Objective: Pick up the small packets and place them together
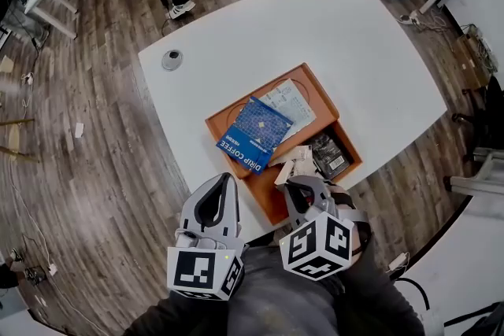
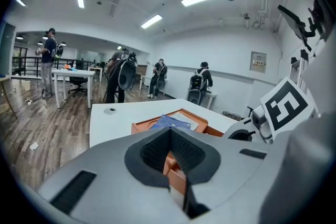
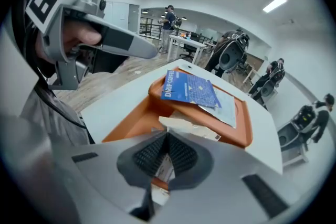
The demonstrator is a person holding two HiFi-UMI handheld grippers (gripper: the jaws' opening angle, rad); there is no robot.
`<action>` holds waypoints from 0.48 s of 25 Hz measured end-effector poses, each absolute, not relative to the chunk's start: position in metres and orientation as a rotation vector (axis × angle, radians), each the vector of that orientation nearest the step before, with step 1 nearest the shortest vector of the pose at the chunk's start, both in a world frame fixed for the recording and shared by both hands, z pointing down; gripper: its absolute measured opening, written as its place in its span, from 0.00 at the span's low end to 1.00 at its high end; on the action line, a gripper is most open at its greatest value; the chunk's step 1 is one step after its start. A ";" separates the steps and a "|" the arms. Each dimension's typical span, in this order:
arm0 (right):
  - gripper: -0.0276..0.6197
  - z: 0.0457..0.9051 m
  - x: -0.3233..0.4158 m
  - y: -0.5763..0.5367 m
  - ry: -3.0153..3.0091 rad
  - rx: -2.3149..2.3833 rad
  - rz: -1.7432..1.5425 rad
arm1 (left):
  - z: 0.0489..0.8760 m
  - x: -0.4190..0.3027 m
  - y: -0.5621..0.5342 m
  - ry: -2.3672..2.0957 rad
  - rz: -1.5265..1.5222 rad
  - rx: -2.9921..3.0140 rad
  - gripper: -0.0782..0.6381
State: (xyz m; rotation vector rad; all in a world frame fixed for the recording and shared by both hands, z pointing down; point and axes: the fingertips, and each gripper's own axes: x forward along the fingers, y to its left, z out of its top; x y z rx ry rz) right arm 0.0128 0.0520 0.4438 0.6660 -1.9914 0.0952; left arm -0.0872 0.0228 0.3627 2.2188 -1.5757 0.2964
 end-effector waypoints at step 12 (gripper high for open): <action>0.05 0.378 0.003 0.064 -2.039 0.730 -0.016 | 0.322 -0.073 0.017 -1.514 0.196 2.356 0.10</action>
